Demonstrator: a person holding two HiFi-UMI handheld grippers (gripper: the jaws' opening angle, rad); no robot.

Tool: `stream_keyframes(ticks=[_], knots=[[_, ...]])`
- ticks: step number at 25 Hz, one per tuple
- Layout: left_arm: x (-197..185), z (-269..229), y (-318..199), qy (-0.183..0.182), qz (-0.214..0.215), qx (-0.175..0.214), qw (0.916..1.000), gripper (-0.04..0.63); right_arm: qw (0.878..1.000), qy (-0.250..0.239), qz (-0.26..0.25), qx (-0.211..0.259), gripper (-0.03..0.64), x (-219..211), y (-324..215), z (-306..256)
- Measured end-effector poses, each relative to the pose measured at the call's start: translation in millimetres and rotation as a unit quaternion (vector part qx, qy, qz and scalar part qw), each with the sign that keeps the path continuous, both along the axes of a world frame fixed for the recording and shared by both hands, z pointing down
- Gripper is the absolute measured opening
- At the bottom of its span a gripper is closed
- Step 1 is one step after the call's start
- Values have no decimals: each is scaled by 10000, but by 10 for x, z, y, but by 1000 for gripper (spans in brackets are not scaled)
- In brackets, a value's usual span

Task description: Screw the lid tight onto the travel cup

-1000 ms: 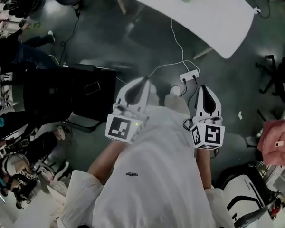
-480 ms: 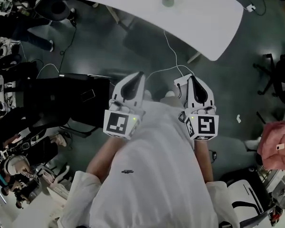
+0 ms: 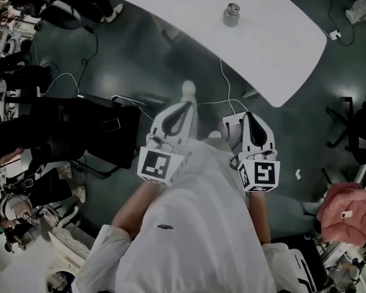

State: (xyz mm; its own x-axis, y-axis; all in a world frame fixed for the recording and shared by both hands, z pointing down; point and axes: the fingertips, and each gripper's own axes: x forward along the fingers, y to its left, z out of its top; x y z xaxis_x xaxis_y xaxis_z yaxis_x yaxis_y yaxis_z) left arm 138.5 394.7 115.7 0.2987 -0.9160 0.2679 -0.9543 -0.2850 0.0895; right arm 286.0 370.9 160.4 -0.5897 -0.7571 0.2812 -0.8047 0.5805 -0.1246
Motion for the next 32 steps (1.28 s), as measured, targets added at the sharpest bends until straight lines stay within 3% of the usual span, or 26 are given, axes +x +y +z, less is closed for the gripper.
stream_keyframes(ticks=[6,11,16,22,32], knots=[[-183,60,-920,201,275,-7,9994,5,9997,152,202,-51,-2,-263,-748,47],[-519,-58,-1795,258,728,53,9970,5,9989,76,457,-95,-2,-632,-1547,-100],[-814,-75,-2519,383,1136,84,9928,5,9973,322,662,-24,-2,-845,-2319,-175],[-939,2,-3043,506,1372,-156,9891,5,9942,469,955,-134,-2,-886,-2781,-227],[-849,64,-3485,261,1221,-159,9920,5,9975,596,310,-215,-2,-839,-3284,-134]])
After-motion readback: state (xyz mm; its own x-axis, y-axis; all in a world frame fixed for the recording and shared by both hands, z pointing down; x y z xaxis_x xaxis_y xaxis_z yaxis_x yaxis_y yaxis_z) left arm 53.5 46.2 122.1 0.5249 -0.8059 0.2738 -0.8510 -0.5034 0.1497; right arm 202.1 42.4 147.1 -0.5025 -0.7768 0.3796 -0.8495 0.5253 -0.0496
